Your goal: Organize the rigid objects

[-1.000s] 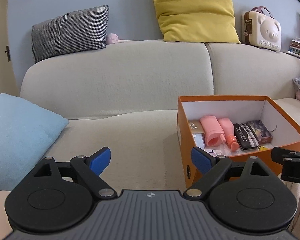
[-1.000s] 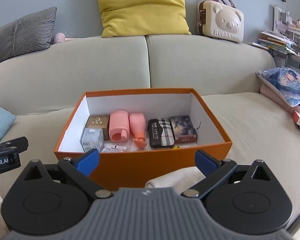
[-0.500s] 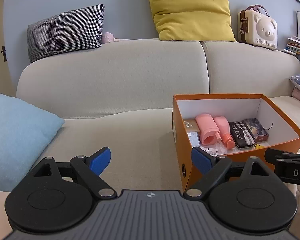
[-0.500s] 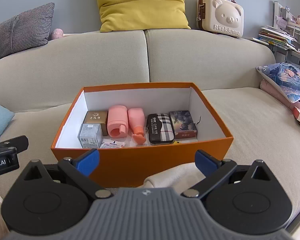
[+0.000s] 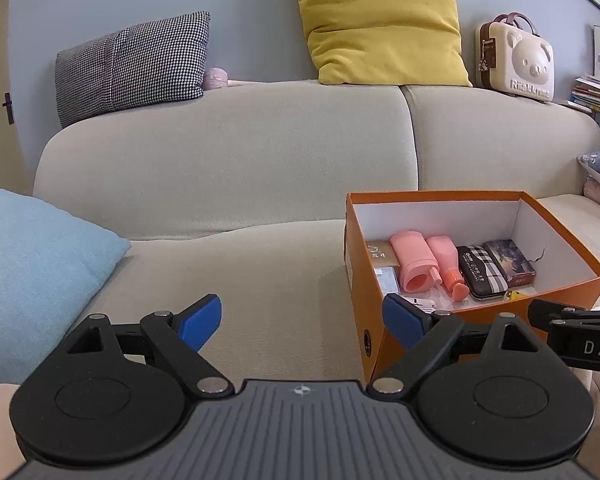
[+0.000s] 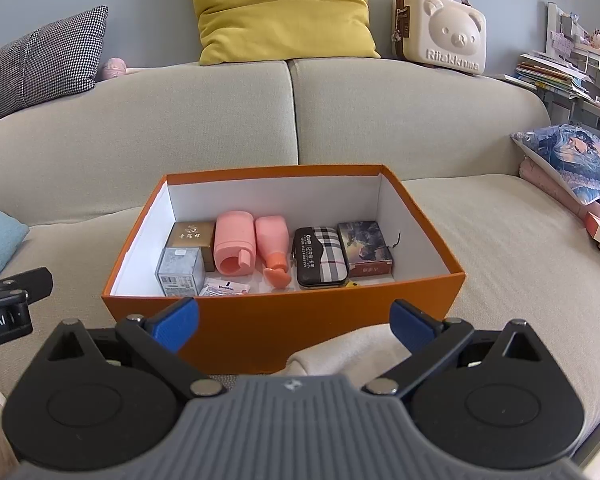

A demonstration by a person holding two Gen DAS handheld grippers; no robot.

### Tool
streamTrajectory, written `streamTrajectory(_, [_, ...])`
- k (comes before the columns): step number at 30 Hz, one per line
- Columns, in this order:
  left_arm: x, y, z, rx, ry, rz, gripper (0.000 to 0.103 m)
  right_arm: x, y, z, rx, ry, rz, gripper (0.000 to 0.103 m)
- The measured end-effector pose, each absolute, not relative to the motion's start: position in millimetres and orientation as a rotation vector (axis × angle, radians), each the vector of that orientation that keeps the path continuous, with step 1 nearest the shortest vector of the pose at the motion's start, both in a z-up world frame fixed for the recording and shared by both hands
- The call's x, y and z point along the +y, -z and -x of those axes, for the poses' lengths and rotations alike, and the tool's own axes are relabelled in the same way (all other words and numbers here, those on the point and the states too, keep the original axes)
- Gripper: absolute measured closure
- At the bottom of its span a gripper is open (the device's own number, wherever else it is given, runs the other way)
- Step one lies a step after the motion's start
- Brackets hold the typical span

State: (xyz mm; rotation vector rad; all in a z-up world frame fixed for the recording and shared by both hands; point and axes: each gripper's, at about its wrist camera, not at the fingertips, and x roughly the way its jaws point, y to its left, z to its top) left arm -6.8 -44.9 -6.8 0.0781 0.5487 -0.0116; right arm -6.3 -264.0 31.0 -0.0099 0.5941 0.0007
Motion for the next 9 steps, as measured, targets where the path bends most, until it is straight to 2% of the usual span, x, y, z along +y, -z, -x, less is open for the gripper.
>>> streamTrajectory(9, [-44.0,6.6,7.2,0.553,0.011,-0.074,0.000,-264.1,-31.4,6.8,0.594,-0.003,0.015,0.002])
